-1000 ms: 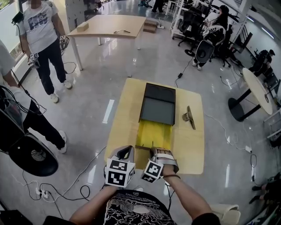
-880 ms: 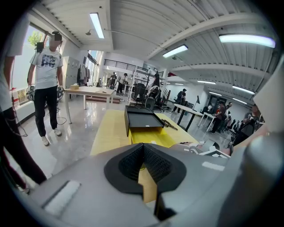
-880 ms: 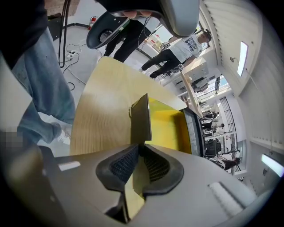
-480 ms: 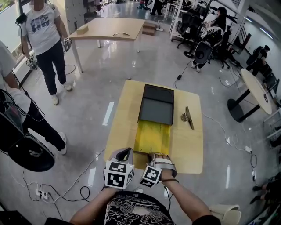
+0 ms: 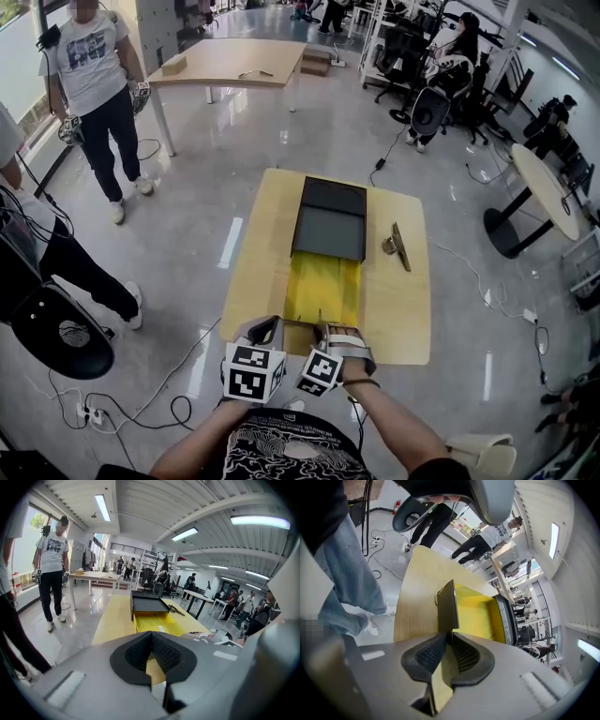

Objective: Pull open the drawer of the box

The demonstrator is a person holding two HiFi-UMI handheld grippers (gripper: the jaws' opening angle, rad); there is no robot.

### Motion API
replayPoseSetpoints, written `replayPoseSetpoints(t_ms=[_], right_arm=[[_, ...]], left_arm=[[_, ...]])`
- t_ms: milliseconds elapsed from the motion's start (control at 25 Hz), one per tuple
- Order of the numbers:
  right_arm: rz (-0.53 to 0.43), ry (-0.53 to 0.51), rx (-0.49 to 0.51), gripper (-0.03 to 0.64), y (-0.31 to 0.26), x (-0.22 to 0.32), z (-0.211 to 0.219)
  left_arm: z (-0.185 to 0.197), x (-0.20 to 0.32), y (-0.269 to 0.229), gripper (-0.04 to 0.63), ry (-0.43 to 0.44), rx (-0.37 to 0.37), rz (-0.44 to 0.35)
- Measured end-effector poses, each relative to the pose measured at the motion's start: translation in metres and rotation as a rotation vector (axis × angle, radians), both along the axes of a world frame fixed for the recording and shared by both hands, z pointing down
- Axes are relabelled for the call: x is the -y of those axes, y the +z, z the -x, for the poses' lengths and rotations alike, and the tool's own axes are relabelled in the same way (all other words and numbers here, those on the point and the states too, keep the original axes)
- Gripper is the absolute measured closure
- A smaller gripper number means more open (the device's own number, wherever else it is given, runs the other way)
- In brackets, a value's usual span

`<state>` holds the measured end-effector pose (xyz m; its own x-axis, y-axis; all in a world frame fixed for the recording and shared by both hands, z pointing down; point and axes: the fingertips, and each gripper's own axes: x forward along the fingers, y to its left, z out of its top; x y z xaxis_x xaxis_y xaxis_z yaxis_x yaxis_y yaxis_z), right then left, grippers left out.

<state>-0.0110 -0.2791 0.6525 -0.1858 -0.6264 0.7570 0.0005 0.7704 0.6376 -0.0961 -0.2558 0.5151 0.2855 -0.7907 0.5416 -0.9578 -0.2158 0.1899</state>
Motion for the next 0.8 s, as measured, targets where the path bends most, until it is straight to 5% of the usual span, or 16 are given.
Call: replayPoseSetpoints(t_ms=[440, 800], right_arm=[[0.051, 0.126, 0.289, 0.563, -0.023, -0.022, -0.029], [0.118, 0.345, 0.653, 0.601, -0.090, -0.038, -0.068]], left_arm=[[-0.047, -0.018, 0.001, 0.583, 0.011, 0.022, -0.005], [-0.093, -0.034, -0.021, 0.583, 0.038, 0.007, -0.053]])
